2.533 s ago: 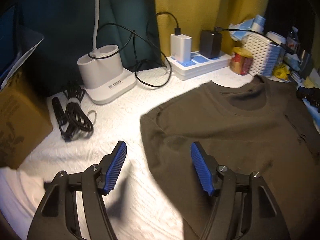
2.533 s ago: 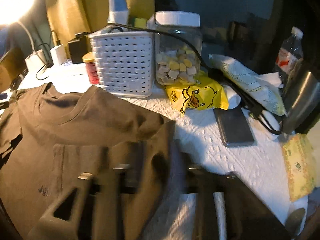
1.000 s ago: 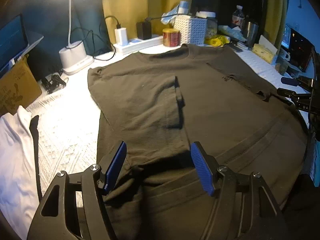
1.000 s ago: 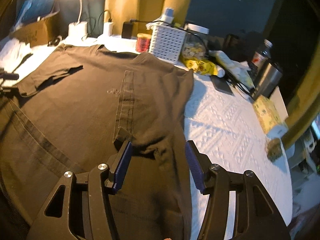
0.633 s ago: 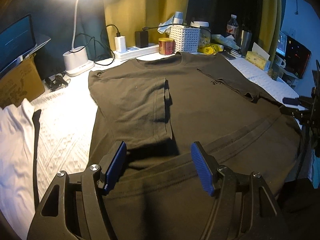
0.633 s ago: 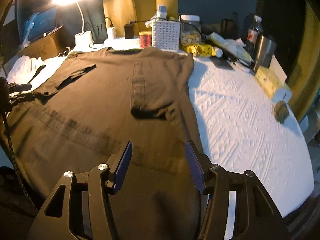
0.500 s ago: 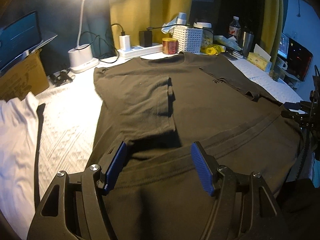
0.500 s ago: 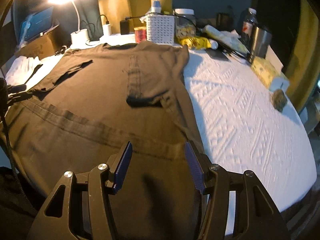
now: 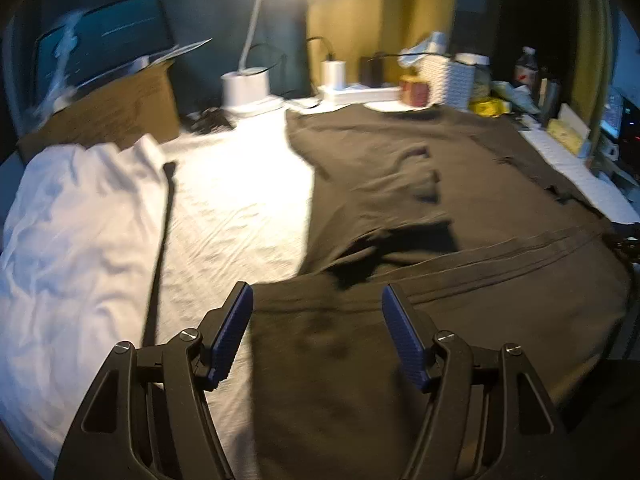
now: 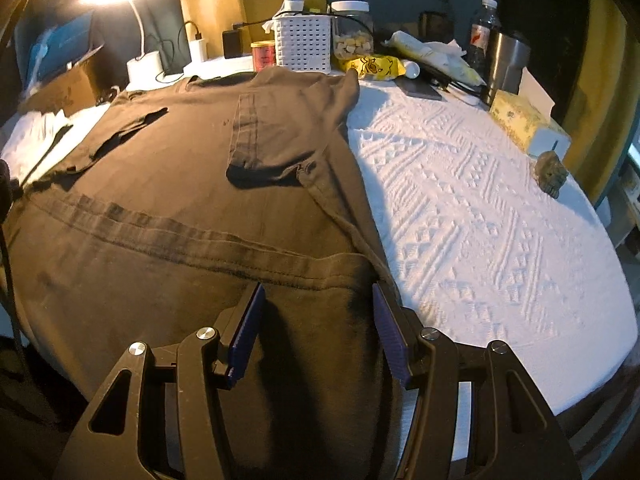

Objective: Fold small clothes
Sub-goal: 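Fold the side edge inward with the left tool and flatten it, then close both tools on the sweatshirt hem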

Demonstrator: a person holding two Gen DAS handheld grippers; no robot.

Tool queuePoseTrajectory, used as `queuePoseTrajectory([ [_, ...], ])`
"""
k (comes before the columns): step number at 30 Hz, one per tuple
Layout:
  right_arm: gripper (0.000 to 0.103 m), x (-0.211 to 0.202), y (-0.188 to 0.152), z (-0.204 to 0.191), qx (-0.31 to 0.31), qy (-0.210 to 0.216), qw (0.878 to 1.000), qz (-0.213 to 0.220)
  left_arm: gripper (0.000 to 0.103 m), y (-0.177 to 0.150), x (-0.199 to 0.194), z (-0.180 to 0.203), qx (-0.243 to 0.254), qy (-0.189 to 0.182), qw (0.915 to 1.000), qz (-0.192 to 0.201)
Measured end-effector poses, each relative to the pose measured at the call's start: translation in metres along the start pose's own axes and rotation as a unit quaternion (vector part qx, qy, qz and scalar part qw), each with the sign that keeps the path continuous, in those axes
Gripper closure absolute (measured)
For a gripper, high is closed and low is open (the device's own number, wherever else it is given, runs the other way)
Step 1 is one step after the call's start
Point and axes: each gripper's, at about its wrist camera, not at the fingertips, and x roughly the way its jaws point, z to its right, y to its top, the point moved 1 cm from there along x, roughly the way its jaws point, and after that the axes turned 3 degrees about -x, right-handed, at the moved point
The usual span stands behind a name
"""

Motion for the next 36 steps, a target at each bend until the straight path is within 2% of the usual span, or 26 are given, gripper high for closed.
queuePoseTrajectory([
  [2, 0.057, 0.0, 0.0, -0.003, 0.002, 0.0, 1.0, 0.007, 0.036, -0.004, 0.002, -0.007, -0.009, 0.001, 0.9999, -0.006],
  [4, 0.087, 0.0, 0.002, -0.008, -0.01, -0.009, 1.0, 0.009, 0.036, -0.007, 0.002, -0.012, -0.014, 0.002, 0.9998, -0.011],
  [6, 0.092, -0.001, 0.004, -0.015, -0.033, -0.026, 0.999, 0.007, 0.036, -0.01, 0.004, -0.013, -0.014, 0.001, 0.9998, -0.017],
  [9, 0.093, -0.006, 0.007, -0.021, -0.047, -0.026, 0.998, 0.017, 0.037, -0.013, 0.006, -0.014, -0.017, -0.017, 0.9995, -0.022],
  [10, 0.093, -0.009, 0.009, -0.022, -0.049, -0.025, 0.998, 0.022, 0.041, -0.013, 0.005, -0.014, -0.016, -0.021, 0.9995, -0.019],
  [11, 0.093, -0.013, 0.011, -0.024, -0.051, -0.026, 0.998, 0.03, 0.058, -0.013, 0.004, -0.013, -0.013, -0.024, 0.9995, -0.018],
  [14, 0.093, -0.023, 0.017, -0.026, -0.048, -0.021, 0.997, 0.048, 0.085, -0.013, 0.005, -0.008, 0.004, -0.025, 0.9995, -0.02],
  [15, 0.093, -0.026, 0.018, -0.025, -0.046, -0.02, 0.997, 0.054, 0.091, -0.013, 0.004, -0.007, 0.009, -0.024, 0.9995, -0.018],
  [20, 0.093, -0.039, 0.026, -0.022, -0.034, -0.017, 0.996, 0.077, 0.096, -0.011, -0.011, -0.003, 0.019, -0.021, 0.9996, 0.003],
  [26, 0.094, -0.052, 0.032, -0.017, -0.025, -0.018, 0.995, 0.096, 0.097, -0.004, -0.028, 0.008, 0.032, -0.022, 0.9989, 0.026],
  [36, 0.094, -0.07, 0.045, -0.016, -0.017, -0.001, 0.992, 0.126, 0.097, -0.009, -0.036, 0.005, 0.02, -0.02, 0.9994, 0.02],
])
